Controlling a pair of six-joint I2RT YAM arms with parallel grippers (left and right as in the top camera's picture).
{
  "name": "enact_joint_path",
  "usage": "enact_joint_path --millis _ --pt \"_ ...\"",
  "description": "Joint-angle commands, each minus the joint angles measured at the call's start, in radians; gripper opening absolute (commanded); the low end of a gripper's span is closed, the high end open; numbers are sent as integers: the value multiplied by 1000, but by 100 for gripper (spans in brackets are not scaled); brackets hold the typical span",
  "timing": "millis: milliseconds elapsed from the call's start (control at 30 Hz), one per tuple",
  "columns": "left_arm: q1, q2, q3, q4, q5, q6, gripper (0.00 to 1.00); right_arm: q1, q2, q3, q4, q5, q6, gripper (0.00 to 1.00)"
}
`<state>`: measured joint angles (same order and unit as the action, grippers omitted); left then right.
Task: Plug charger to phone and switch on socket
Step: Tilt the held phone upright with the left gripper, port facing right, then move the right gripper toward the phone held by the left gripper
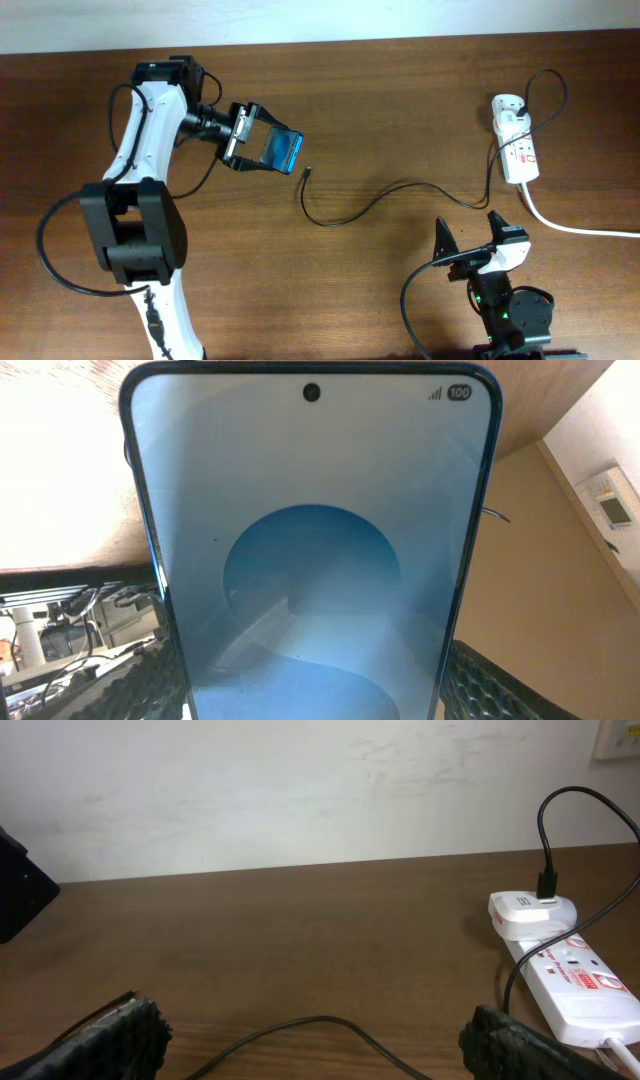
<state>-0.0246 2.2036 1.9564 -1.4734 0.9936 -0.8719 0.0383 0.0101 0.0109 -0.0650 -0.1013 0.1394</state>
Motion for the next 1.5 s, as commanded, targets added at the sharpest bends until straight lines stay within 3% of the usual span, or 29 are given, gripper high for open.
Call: enact_joint_path --millis 0,567,767,900,1467 --pt "8 1 29 -2 -24 -11 0 7 -6 -5 -6 6 8 98" --pt "8 1 29 -2 -35 -33 0 7 -6 -5 -6 8 8 98" --pt "8 1 29 -2 -48 -33 0 7 -6 -5 19 -84 10 98" --pt "8 1 29 -2 -48 -33 0 7 -6 -2 21 -111 87 98" --pt "8 1 29 -1 -48 -33 0 7 66 200 -89 -212 132 98"
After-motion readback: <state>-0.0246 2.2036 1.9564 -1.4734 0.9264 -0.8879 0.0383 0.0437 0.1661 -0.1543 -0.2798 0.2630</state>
